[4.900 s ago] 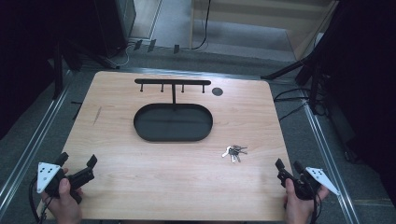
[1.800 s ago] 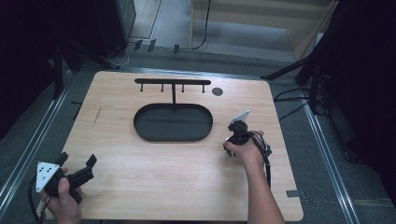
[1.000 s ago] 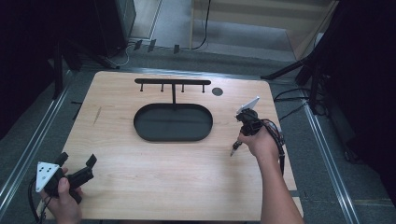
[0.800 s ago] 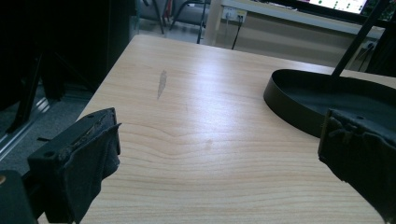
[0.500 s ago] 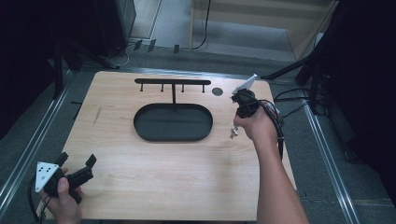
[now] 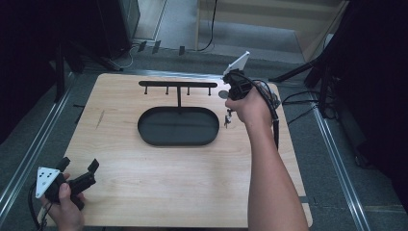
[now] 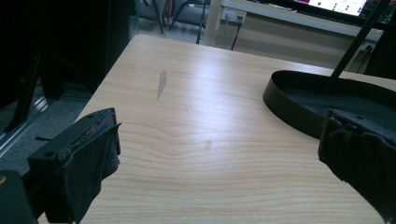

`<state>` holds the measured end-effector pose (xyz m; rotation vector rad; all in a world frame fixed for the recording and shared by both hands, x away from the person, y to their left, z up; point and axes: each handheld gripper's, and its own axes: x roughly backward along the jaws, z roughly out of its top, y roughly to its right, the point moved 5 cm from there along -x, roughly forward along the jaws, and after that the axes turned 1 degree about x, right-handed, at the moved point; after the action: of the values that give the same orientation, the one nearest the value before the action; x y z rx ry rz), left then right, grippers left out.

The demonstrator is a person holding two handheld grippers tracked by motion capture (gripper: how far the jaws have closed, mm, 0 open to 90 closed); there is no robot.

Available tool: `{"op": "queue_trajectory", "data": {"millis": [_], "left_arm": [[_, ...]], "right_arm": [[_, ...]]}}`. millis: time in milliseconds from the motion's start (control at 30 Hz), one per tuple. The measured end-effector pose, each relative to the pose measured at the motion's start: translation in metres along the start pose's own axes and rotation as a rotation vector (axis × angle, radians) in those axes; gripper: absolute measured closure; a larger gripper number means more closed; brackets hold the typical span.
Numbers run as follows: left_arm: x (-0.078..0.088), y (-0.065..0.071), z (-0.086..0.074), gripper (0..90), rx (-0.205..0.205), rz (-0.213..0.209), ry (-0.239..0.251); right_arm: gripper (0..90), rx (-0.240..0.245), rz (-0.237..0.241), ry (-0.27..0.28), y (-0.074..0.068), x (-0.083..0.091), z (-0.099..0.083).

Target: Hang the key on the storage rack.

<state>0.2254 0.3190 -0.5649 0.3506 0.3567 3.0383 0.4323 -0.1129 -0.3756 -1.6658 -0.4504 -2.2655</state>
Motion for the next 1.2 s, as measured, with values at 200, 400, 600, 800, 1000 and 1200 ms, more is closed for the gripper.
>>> {"op": "queue_trajectory", "data": {"millis": [200, 400, 600, 800, 1000, 1200], "left_arm": [[0.000, 0.000, 0.000, 0.0, 0.003, 0.001, 0.001], [0.000, 0.000, 0.000, 0.0, -0.003, 0.002, -0.002], [0.000, 0.001, 0.000, 0.0, -0.006, 0.003, -0.002], [0.000, 0.001, 0.000, 0.0, -0.011, 0.004, -0.003], [0.000, 0.001, 0.000, 0.0, -0.008, 0.003, -0.003], [0.000, 0.000, 0.000, 0.0, -0.006, 0.002, -0.002]], "right_arm": [[90.0, -0.005, 0.018, 0.003, -0.010, 0.013, 0.017], [90.0, 0.007, 0.017, 0.016, -0.018, 0.027, 0.030], [90.0, 0.023, 0.017, 0.031, -0.027, 0.037, 0.042], [90.0, 0.036, 0.013, 0.044, -0.035, 0.046, 0.054], [90.0, 0.045, 0.008, 0.041, -0.042, 0.046, 0.062], [90.0, 0.055, -0.001, 0.036, -0.048, 0.038, 0.068]]}}
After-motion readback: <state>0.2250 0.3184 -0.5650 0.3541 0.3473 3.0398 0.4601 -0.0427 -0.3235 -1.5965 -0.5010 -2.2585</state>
